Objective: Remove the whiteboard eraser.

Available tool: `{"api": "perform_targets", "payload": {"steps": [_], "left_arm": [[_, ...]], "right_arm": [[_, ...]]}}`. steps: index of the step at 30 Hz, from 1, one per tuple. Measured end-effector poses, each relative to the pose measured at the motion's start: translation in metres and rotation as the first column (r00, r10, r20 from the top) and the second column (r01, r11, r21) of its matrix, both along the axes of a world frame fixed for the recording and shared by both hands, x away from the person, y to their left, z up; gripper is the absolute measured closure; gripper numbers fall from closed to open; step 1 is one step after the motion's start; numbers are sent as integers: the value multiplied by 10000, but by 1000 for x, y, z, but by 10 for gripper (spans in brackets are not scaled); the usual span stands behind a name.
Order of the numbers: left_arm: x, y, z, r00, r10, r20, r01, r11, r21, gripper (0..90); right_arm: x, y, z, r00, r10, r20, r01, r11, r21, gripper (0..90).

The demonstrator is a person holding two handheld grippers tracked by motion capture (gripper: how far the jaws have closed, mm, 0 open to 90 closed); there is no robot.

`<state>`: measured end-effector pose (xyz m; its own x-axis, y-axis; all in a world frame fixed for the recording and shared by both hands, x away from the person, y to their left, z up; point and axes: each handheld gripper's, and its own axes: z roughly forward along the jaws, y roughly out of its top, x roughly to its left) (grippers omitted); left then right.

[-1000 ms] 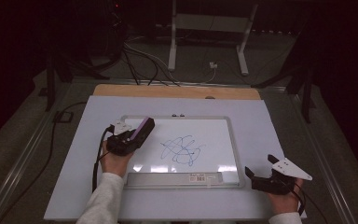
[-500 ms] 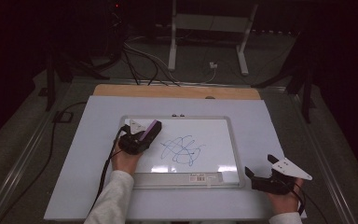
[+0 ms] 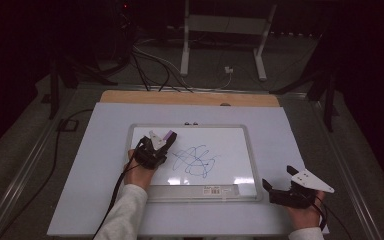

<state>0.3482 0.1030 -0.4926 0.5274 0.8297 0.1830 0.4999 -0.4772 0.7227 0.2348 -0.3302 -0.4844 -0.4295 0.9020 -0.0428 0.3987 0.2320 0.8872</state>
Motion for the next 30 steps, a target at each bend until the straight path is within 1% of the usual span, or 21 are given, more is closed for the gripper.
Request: {"api": "perform_targets", "payload": {"steps": [2,4,6,7,8,9,11,12,13,15,17,18,19,21,22,23,25,27,28,29,30], "left_arm": [[-2,-4,0,9999,-133,-5,133,9998,163,620],[-4,-9,-2,9998,-175,-15,175,9983,555,610],[-6,-14,-5,9991,-410,-67,414,9950,904,559],[-7,-17,-6,9989,-470,-57,473,9929,1096,559],[-8,-18,-7,9986,-522,-64,526,9919,1159,544],[-8,-19,-7,9983,-583,-76,588,9920,1114,511],[-9,-21,-6,9978,-668,-57,670,9924,1034,503],[-10,-21,-5,9972,-752,-50,753,9928,931,480],[-10,-22,-5,9969,-784,-37,784,9927,916,478],[-12,-24,-3,9957,-929,66,920,9918,884,442],[-13,-24,-1,9944,-1059,53,1053,9917,732,440],[-14,-25,-1,9940,-1098,32,1095,9928,493,443],[-15,-26,1,9918,-1277,27,1275,9909,422,457],[-16,-27,1,9905,-1373,5,1372,9897,399,460],[-16,-27,1,9903,-1389,10,1388,9897,350,460],[-16,-27,1,9902,-1397,-44,1397,9900,172,461],[-16,-26,1,9913,-1313,-6,1313,9913,129,450],[-15,-25,2,9922,-1247,-28,1246,9921,-159,449],[-14,-24,3,9932,-1162,-16,1161,9928,-307,433],[-13,-23,4,9942,-1073,-26,1070,9930,-505,375],[-12,-21,4,9950,-995,-93,985,9922,-757,352]], "right_arm": [[0,0,0,10000,-1,-1,1,10000,-8,10],[0,0,0,10000,-4,-7,4,10000,-15,10],[0,0,0,10000,-12,-11,12,10000,-18,10],[0,0,0,10000,-12,-11,12,10000,-18,10],[0,0,0,10000,-12,-18,12,10000,-16,10],[0,0,0,10000,-14,-21,14,10000,-19,10],[0,0,0,10000,-17,-22,17,10000,-21,10],[0,0,0,10000,-20,-25,20,10000,-11,10],[0,0,0,10000,-20,-26,20,10000,-25,10],[0,0,0,10000,-11,-36,11,10000,-17,10],[0,0,0,10000,-2,-31,2,10000,-33,10],[0,0,0,10000,0,-30,0,10000,-41,10],[0,0,0,10000,7,-34,-8,10000,-51,10],[0,0,0,10000,7,-37,-7,10000,-56,10],[0,0,0,10000,7,-37,-7,10000,-56,10],[0,0,0,10000,5,-30,-5,10000,-49,10],[0,0,0,10000,5,-33,-5,10000,-50,10],[0,0,0,10000,8,-34,-8,10000,-52,10],[0,0,0,10000,7,-24,-8,10000,-48,10],[0,0,0,10000,1,-29,-1,10000,-39,10],[0,0,0,10000,0,-37,0,10000,-40,10]]}}
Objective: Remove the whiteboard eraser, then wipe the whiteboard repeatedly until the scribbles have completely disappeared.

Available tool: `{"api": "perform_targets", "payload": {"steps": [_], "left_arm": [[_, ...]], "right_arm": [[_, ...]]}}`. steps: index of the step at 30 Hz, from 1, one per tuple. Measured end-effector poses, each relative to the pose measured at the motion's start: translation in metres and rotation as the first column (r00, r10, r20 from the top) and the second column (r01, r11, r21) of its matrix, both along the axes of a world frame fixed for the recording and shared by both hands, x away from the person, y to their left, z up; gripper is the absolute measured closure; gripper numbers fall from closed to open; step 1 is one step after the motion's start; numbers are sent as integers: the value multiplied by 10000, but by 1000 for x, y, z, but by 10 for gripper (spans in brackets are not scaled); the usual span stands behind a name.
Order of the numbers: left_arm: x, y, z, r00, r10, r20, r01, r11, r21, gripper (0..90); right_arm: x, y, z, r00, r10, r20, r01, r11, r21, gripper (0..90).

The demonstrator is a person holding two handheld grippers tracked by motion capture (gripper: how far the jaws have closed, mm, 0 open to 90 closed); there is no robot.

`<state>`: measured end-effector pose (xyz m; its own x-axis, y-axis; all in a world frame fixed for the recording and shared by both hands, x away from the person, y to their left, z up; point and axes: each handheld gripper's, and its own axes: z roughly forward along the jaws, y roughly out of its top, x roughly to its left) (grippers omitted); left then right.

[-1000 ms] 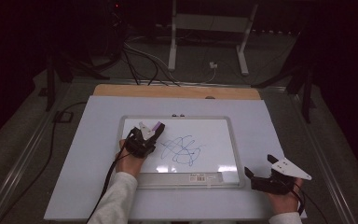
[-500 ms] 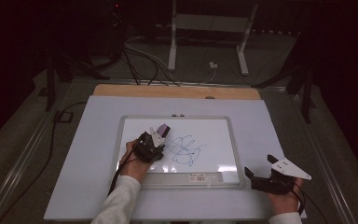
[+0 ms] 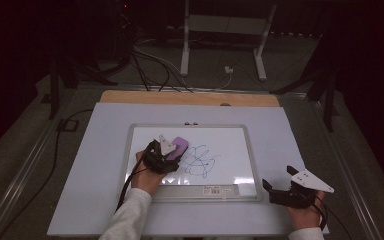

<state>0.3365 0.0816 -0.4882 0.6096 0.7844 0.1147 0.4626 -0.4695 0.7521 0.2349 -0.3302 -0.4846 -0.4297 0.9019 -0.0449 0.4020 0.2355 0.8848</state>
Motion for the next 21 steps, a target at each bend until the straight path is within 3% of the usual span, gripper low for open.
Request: {"api": "perform_targets", "payload": {"steps": [5,13,21], "left_arm": [[9,7,0,9970,574,-509,-622,9933,-975,183],[21,12,-5,9853,1059,-1342,-1306,9728,-1912,123],[26,7,-13,9807,1028,-1662,-1310,9769,-1688,170]], "right_arm": [[0,0,0,10000,7,-23,-7,10000,-4,10],[1,0,0,10000,3,-26,-3,10000,0,10],[1,0,-1,10000,12,-41,-12,10000,-8,10]]}}
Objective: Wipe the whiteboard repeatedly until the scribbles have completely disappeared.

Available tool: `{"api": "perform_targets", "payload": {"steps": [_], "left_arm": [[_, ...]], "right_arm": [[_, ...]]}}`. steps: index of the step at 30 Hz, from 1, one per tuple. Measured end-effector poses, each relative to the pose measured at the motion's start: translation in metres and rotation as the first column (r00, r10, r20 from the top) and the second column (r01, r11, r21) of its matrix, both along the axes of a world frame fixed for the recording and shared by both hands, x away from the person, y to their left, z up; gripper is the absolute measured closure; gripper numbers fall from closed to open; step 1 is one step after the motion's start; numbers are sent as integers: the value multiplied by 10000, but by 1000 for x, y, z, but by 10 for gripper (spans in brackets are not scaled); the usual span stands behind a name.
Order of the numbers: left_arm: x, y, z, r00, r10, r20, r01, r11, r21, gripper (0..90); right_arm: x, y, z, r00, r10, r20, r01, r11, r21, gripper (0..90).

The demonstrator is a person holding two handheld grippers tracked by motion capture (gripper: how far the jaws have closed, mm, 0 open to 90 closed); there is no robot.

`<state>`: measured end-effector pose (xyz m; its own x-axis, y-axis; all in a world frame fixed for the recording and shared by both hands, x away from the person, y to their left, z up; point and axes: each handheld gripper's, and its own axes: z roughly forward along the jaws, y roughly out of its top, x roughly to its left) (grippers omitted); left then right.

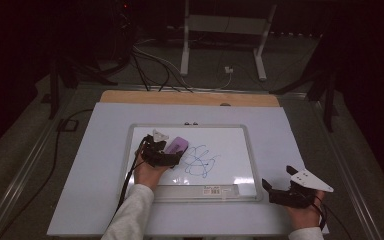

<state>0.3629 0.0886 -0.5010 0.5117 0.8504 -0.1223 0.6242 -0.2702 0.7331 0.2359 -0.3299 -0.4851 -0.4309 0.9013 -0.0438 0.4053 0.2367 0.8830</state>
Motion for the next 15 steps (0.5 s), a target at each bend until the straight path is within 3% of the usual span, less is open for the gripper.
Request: {"api": "perform_targets", "payload": {"steps": [5,12,13,15], "left_arm": [[3,-4,-4,9998,-59,-182,63,9998,192,187],[4,-7,-7,9995,-164,-285,176,9988,449,306],[4,-7,-6,9994,-235,-264,246,9988,430,371],[3,-8,-5,9994,-274,-227,285,9983,502,408]], "right_arm": [[0,0,0,10000,2,-4,-2,10000,18,10],[0,-1,0,10000,-17,-1,17,10000,22,10],[0,-1,0,10000,-9,25,9,10000,2,10],[0,-1,0,10000,-5,15,5,10000,-2,10]]}}
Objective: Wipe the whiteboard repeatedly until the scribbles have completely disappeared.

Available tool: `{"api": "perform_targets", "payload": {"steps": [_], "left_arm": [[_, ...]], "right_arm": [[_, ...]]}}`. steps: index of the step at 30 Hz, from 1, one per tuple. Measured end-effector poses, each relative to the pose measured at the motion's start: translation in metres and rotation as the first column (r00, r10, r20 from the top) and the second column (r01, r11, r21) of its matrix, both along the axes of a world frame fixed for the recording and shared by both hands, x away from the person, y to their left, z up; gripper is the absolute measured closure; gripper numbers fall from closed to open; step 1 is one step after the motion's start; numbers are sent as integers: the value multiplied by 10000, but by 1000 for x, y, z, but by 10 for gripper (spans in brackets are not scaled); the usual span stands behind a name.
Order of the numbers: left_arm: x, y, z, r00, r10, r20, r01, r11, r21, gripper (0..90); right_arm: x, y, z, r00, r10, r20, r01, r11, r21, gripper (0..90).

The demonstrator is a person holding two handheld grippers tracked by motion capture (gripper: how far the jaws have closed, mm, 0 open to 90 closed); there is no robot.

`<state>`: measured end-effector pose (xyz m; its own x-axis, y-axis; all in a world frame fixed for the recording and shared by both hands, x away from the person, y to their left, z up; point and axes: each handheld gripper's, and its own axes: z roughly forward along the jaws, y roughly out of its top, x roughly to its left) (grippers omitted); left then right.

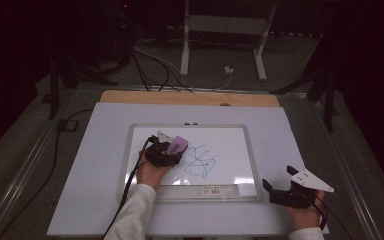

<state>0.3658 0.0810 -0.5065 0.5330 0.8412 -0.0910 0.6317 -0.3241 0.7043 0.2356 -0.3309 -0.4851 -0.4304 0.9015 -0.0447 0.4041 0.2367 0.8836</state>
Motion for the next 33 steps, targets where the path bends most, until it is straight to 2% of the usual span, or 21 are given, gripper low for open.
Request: {"api": "perform_targets", "payload": {"steps": [9,19,24,29,31,33], "left_arm": [[3,1,2,9999,42,-103,-40,9997,233,417],[11,16,4,9981,609,-134,-600,9962,635,419],[10,14,5,9985,539,-113,-528,9955,792,419],[5,3,4,9997,-25,-257,42,9979,647,420],[0,-5,5,9994,-310,-153,322,9960,839,420],[-1,-7,6,9996,-283,-76,289,9948,978,420]], "right_arm": [[0,0,0,10000,-4,-10,4,10000,-1,10],[0,-1,0,10000,-15,-8,15,10000,-5,10],[0,0,-1,10000,-30,-42,30,10000,-22,10],[1,1,-1,10000,13,-39,-13,10000,-42,10],[1,1,-1,10000,22,-43,-23,10000,-73,10],[1,1,-1,10000,12,-36,-12,10000,-61,10]]}}
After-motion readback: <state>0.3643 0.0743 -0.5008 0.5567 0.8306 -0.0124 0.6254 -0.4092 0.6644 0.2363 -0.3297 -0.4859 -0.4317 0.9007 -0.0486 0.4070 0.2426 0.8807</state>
